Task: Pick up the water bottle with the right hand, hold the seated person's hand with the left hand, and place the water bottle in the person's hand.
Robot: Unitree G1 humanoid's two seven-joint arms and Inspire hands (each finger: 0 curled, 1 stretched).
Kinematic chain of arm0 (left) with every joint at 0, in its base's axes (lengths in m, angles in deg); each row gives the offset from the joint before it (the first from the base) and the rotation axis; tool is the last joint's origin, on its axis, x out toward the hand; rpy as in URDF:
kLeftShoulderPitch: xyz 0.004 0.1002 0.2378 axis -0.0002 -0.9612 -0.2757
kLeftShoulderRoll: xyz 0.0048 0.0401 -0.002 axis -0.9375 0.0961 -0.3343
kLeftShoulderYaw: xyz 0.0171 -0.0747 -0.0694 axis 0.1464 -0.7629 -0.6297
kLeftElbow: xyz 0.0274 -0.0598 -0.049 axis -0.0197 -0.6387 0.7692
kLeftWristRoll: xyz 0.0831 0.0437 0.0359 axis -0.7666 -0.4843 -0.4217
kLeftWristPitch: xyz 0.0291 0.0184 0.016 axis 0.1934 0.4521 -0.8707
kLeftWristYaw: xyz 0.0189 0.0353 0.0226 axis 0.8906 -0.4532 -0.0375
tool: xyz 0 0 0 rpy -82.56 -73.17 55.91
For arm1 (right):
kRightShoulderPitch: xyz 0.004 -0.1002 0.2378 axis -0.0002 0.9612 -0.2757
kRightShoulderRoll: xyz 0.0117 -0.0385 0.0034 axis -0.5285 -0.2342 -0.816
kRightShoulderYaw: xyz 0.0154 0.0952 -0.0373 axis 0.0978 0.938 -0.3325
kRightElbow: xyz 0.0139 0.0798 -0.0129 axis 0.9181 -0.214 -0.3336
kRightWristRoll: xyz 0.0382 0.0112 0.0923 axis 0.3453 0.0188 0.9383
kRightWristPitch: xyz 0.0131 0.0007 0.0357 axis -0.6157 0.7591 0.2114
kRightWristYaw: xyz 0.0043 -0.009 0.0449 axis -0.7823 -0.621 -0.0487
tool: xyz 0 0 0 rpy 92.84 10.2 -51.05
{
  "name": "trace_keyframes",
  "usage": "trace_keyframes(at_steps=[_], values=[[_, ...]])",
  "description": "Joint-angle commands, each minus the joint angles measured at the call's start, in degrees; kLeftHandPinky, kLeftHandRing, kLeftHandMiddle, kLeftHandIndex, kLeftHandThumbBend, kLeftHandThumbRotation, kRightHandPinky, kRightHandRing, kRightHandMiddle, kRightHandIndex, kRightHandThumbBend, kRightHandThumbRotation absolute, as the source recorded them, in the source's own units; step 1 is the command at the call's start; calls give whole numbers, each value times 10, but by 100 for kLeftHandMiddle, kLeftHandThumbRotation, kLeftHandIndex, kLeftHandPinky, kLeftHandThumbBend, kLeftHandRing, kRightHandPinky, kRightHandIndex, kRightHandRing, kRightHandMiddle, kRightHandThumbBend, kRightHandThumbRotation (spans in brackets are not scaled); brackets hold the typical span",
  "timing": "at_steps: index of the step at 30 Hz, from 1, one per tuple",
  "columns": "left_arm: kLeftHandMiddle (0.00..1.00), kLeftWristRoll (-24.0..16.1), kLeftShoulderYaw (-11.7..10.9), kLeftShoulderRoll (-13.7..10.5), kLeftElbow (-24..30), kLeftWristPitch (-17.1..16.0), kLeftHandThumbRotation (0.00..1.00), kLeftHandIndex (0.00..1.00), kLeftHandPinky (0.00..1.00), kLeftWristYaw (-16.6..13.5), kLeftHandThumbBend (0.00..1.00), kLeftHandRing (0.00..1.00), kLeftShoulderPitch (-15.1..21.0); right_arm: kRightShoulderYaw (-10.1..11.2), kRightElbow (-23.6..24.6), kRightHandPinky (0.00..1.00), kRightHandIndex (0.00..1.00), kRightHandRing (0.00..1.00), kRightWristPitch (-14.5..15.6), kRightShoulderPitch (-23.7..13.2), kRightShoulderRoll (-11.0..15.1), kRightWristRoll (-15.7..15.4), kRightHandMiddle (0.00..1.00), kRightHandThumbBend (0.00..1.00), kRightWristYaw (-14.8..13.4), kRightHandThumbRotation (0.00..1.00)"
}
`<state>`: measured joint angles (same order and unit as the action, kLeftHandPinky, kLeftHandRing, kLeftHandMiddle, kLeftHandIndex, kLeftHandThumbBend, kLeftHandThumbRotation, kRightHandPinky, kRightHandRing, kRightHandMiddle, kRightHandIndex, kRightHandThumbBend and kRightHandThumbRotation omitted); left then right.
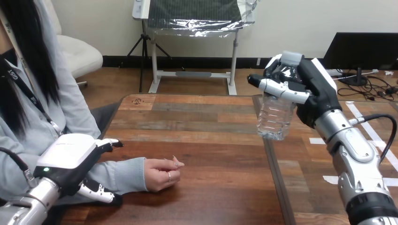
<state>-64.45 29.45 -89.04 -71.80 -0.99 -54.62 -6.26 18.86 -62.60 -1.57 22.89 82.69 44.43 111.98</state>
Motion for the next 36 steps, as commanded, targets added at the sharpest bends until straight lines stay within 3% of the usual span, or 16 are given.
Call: trace_keyframes(at_steps=[1, 6, 12, 18, 21, 24, 28, 36], values=[[79, 6, 18, -6, -24, -1, 39, 83, 79, -8, 100, 79, 38, 9, 53, 0, 12, 3, 10, -7, 10, 19, 9, 44, 3, 0], [77, -1, 30, -8, -34, -2, 40, 81, 77, -19, 100, 76, 42, 12, 72, 0, 11, 3, 23, 2, 10, 33, 8, 45, 14, 0], [76, 5, 38, -6, -47, -1, 40, 80, 77, -10, 100, 74, 47, 12, 94, 0, 11, 2, 33, 14, 13, 40, 8, 44, 18, 0], [74, -5, 54, -9, -50, 1, 42, 78, 75, -16, 100, 72, 50, 14, 120, 0, 10, 2, 52, 26, 12, 44, 7, 45, 12, 0], [74, 1, 56, -9, -44, 8, 43, 76, 75, 3, 100, 71, 48, 13, 130, 0, 10, 2, 65, 29, 13, 44, 8, 45, 8, 0], [71, 5, 57, -7, -49, 2, 42, 74, 74, -4, 100, 69, 48, 13, 143, 0, 10, 2, 73, 34, 13, 50, 7, 46, 13, 0], [69, 10, 59, -5, -46, 8, 43, 70, 71, 9, 100, 67, 48, 13, 159, 0, 10, 2, 82, 40, 13, 51, 8, 46, 10, 0], [59, 27, 58, -2, -41, 16, 36, 60, 59, 41, 100, 58, 46, 14, 180, 0, 10, 2, 91, 49, 12, 55, 8, 45, 10, 0]])
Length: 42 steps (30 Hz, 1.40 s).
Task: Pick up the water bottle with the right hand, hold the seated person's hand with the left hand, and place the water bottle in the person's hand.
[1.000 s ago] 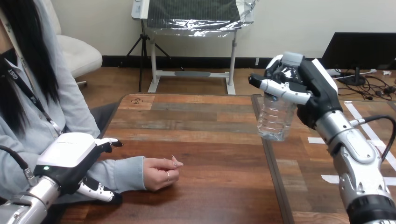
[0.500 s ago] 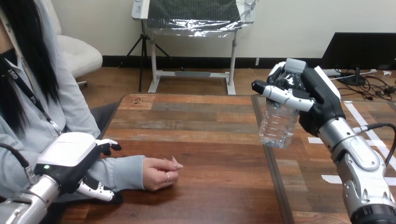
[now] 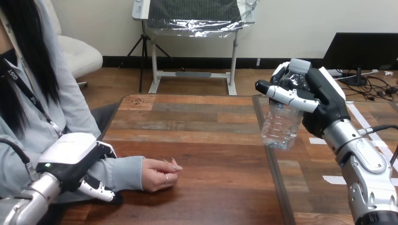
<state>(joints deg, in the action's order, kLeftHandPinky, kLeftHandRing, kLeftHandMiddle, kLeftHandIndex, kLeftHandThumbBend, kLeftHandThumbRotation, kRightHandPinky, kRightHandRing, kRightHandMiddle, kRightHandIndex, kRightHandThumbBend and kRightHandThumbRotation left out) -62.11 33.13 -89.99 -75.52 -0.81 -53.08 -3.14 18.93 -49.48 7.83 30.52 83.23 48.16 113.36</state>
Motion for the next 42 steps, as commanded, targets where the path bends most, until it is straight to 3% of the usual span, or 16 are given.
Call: trace_keyframes(at_steps=[1, 5, 6, 8, 9, 11, 13, 23, 29, 32, 38, 42], values=[[59, 4, 22, 7, -3, 14, 35, 59, 58, 29, 100, 57, 15, 13, 52, 0, 10, 2, -2, -26, 6, 18, 8, 45, -5, 0], [55, 13, 23, 7, -4, 9, 31, 56, 52, 37, 100, 52, 15, 13, 63, 0, 11, 2, 4, -23, 6, 20, 8, 45, -7, 0], [49, 27, 20, 8, -2, 5, 24, 54, 43, 45, 100, 45, 12, 14, 62, 0, 11, 3, 7, -25, 4, 23, 9, 44, -4, 0], [45, 46, 16, 9, 0, -7, 17, 48, 40, 51, 100, 41, 8, 14, 58, 0, 11, 3, 9, -31, 3, 27, 9, 45, 0, 0], [42, 52, 15, 9, 0, -14, 11, 51, 37, 52, 99, 37, 8, 14, 55, 0, 12, 3, 8, -33, 3, 27, 9, 45, 1, 0], [40, 55, 16, 8, 2, -13, 7, 53, 35, 56, 99, 35, 7, 13, 50, 0, 12, 3, 3, -37, 3, 26, 9, 45, 3, 0], [39, 55, 19, 7, 7, -5, 5, 44, 32, 62, 97, 34, 7, 11, 46, 0, 12, 3, -3, -38, 4, 26, 10, 45, 4, 0], [35, 67, 18, 3, 10, -29, 0, 37, 25, 53, 92, 29, 8, 1, 24, 1, 13, 4, -18, -58, 1, 8, 11, 46, -4, 0], [32, 67, 16, 3, 20, -33, 0, 40, 20, 49, 89, 26, 6, -4, 1, 1, 12, 4, -36, -73, -3, -6, 11, 45, -9, 0], [32, 63, 16, 2, 25, -34, 0, 34, 19, 42, 88, 25, 5, -6, -13, 1, 11, 4, -43, -82, -5, -12, 10, 46, -12, 0], [32, 67, 14, -3, 44, -42, 0, 41, 18, 54, 86, 25, 5, -10, -36, 0, 11, 4, -48, -101, -11, -21, 9, 46, -17, 0], [34, 70, 10, -5, 51, -54, 0, 53, 20, 46, 86, 27, 4, -11, -52, 0, 11, 4, -51, -113, -17, -24, 9, 47, -19, 0]])
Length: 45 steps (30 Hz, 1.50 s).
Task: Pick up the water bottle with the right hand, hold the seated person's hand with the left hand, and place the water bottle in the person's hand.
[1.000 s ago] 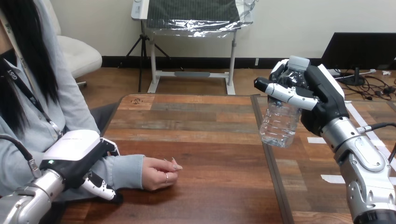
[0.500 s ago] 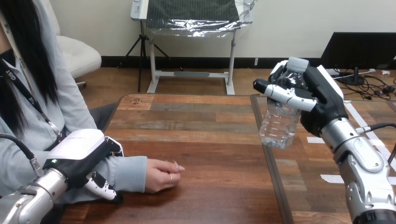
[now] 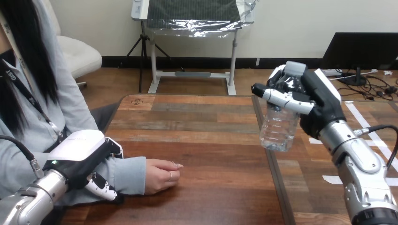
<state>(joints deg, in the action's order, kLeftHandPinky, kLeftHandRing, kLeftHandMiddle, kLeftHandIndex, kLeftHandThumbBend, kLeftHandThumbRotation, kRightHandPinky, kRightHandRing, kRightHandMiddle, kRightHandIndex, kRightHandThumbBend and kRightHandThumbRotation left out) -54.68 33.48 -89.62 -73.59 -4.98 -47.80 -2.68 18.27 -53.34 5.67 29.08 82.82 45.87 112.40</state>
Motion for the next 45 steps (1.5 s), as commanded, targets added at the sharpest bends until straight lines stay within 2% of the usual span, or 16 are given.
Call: trace_keyframes(at_steps=[1, 4, 5, 10, 12, 19, 21, 22, 25, 31, 35, 40, 45], values=[[34, -5, 6, -8, 32, -14, 0, 54, 21, -10, 87, 27, 0, -5, -18, 0, 11, 4, -31, -101, -14, -1, 9, 47, -10, 0], [36, 0, 3, -11, 48, -1, 0, 56, 22, 13, 86, 28, 0, 0, -31, 0, 11, 3, -21, -112, -20, 12, 8, 45, 1, 0], [36, 0, 3, -12, 49, -6, 0, 56, 22, 11, 86, 28, 1, -2, -37, 0, 11, 3, -24, -116, -21, 8, 8, 45, -1, 0], [34, 4, -1, -12, 46, -20, 0, 42, 21, -1, 86, 26, 4, -6, -57, 0, 11, 3, -27, -130, -27, 0, 8, 45, -7, 0], [32, 0, -3, -14, 60, -12, 0, 37, 19, 2, 86, 25, 3, -7, -70, 0, 10, 3, -34, -137, -29, -3, 8, 44, -6, 0], [31, 1, -10, -16, 86, 3, 0, 30, 18, 10, 84, 24, 5, -11, -113, 0, 10, 3, -49, -160, -36, -19, 8, 44, -18, 0], [31, 9, -15, -16, 97, 7, 0, 29, 18, 20, 85, 24, 4, -10, -133, 0, 10, 3, -53, -169, -38, -17, 8, 44, -13, 0], [30, 12, -16, -16, 100, 9, 0, 28, 18, 23, 85, 24, 4, -10, -139, 0, 10, 3, -54, -172, -39, -16, 8, 43, -12, 0], [30, 14, -21, -16, 118, 19, 0, 27, 17, 30, 85, 23, 3, -28, -162, 1, 12, 4, -70, -182, -34, -56, 9, 47, -51, 0], [29, 17, -31, -15, 144, 28, 0, 26, 17, 34, 85, 22, 1, -24, -222, 3, 15, 7, -74, -208, -44, -54, 13, 52, -50, 0], [29, 25, -36, -15, 164, 39, 0, 27, 17, 52, 86, 22, 5, -25, -256, 4, 16, 8, -76, -223, -51, -62, 14, 53, -62, 0], [30, 32, -43, -13, 179, 43, 0, 28, 18, 64, 87, 23, 8, -20, -283, 4, 18, 9, -76, -236, -58, -63, 15, 55, -59, 0], [30, 30, -45, -13, 191, 47, 0, 29, 18, 71, 88, 23, 17, -22, -304, 5, 18, 9, -75, -245, -67, -73, 16, 55, -72, 0]])
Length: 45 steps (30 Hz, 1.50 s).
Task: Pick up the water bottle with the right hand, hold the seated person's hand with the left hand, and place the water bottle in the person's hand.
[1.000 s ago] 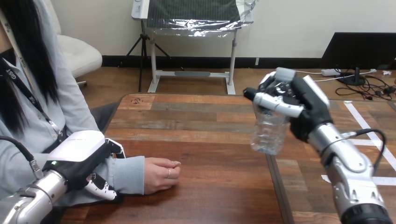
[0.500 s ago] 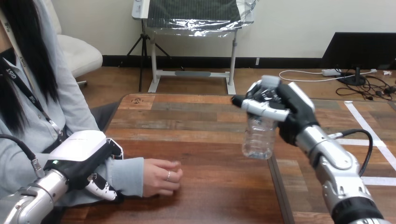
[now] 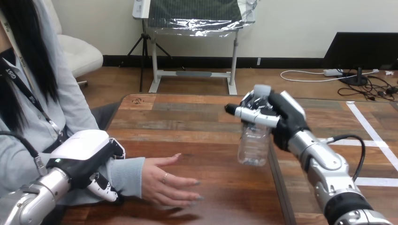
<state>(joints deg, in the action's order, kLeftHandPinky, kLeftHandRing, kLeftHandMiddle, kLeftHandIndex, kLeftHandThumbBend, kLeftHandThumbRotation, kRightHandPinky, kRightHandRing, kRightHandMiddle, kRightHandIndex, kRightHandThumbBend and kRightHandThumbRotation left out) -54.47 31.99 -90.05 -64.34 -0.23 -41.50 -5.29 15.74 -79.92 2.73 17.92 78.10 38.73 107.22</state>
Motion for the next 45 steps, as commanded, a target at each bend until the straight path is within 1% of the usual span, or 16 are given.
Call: trace_keyframes(at_steps=[1, 4, 7, 8, 10, 13, 19, 23, 25, 28, 31, 34, 37, 43, 45], values=[[30, 28, -31, -9, 99, -1, 0, 29, 18, 9, 88, 23, 44, 4, -41, 5, 18, 9, -47, -135, -21, -2, 16, 56, -21, 0], [29, 24, -30, -9, 85, -23, 0, 29, 18, -9, 89, 23, 54, 2, -47, 5, 18, 9, -53, -137, -26, -8, 16, 56, -28, 0], [29, 25, -28, -7, 91, -8, 0, 28, 17, 10, 89, 23, 62, -2, -55, 5, 18, 10, -61, -140, -29, -16, 16, 56, -31, 0], [29, 24, -27, -7, 86, -12, 0, 28, 17, 6, 89, 23, 68, -9, -57, 5, 18, 10, -66, -140, -30, -27, 16, 57, -43, 0], [29, 22, -25, -6, 78, -21, 0, 28, 17, -1, 89, 22, 74, -17, -59, 6, 19, 11, -72, -141, -31, -41, 17, 58, -58, 0], [29, 20, -23, -5, 78, -17, 0, 28, 17, 2, 89, 22, 82, -14, -64, 7, 19, 11, -71, -144, -36, -41, 18, 59, -55, 0], [29, 14, -18, -1, 77, -11, 0, 28, 16, 9, 88, 22, 100, -13, -69, 7, 20, 12, -72, -148, -46, -43, 19, 59, -58, 0], [29, 16, -16, 5, 76, -5, 0, 28, 16, 20, 88, 22, 113, -18, -70, 8, 21, 12, -73, -149, -52, -51, 19, 59, -67, 0], [29, 17, -16, 7, 74, -4, 0, 28, 16, 24, 88, 22, 118, -20, -71, 8, 21, 13, -75, -149, -54, -55, 19, 59, -71, 0], [29, 22, -15, 11, 65, -14, 0, 28, 16, 27, 88, 22, 128, -21, -71, 8, 21, 13, -78, -149, -58, -56, 20, 59, -72, 0], [29, 15, -13, 15, 63, -11, 0, 27, 16, 26, 88, 21, 136, -22, -70, 8, 22, 13, -76, -150, -63, -57, 20, 60, -75, 0], [28, 16, -11, 19, 53, -18, 0, 27, 16, 23, 88, 21, 145, -26, -68, 8, 22, 13, -80, -148, -67, -62, 20, 61, -77, 0], [28, 10, -8, 23, 42, -26, 0, 27, 16, 13, 88, 21, 154, -31, -64, 8, 22, 13, -88, -145, -70, -70, 20, 61, -81, 0], [27, 5, -3, 29, 32, -30, 0, 26, 15, 8, 88, 20, 169, -30, -55, 9, 23, 14, -93, -140, -83, -66, 21, 62, -77, 0], [27, 2, -2, 32, 30, -26, 0, 26, 15, 8, 88, 20, 173, -30, -52, 9, 22, 14, -105, -136, -87, -63, 20, 62, -69, 0]])
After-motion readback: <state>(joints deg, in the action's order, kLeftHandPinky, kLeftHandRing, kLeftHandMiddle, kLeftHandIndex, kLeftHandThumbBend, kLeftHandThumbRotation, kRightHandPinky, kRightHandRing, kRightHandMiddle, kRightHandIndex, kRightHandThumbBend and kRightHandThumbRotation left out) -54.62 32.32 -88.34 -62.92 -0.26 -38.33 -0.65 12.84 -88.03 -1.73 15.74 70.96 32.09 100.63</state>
